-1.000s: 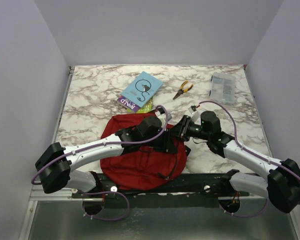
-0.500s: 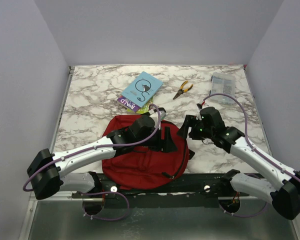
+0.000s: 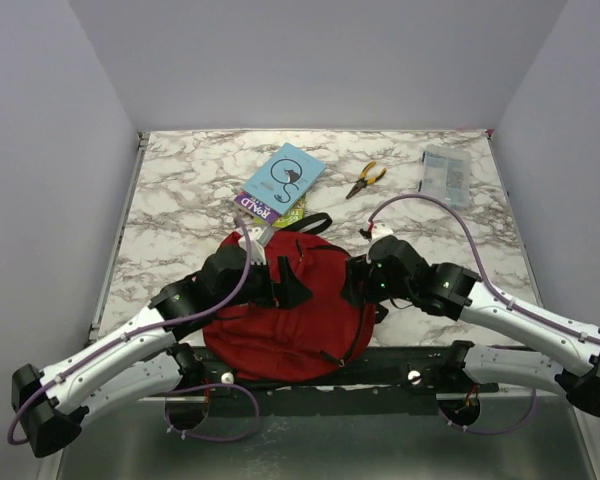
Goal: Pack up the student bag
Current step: Unzip the student bag at the center of the board.
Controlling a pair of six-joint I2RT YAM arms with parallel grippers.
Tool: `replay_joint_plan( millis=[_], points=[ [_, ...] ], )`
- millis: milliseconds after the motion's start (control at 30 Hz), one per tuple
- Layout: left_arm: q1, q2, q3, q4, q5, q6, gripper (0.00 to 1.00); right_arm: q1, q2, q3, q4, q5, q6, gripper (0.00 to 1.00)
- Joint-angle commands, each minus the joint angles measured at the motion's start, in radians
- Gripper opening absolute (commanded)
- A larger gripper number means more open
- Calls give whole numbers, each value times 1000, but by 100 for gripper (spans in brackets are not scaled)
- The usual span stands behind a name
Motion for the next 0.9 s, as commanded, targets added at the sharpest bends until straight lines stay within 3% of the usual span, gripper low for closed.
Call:
replay_joint_plan(
  millis=[0,200,300,500,667,867],
  points=[
    [76,-121,-29,-83,-50,31,91,143,29,83,-62,179,16,67],
    [121,-172,-26,-145,-46,47,95,175,20,166,-185,345,27,74],
    [121,-183,-35,-145,-40,40,96,175,-14,198,-194,345,0,74],
    [124,-182,-22,-149,-56,50,97,186,-30,149,-39,-36,-100,66],
    [126,-200,-11,-170,-73,48,98,313,27,66,21,-134,-65,65],
    [139,-203,-5,-193,-79,62,98,348,95,-23,99,-230,-71,62]
  ],
)
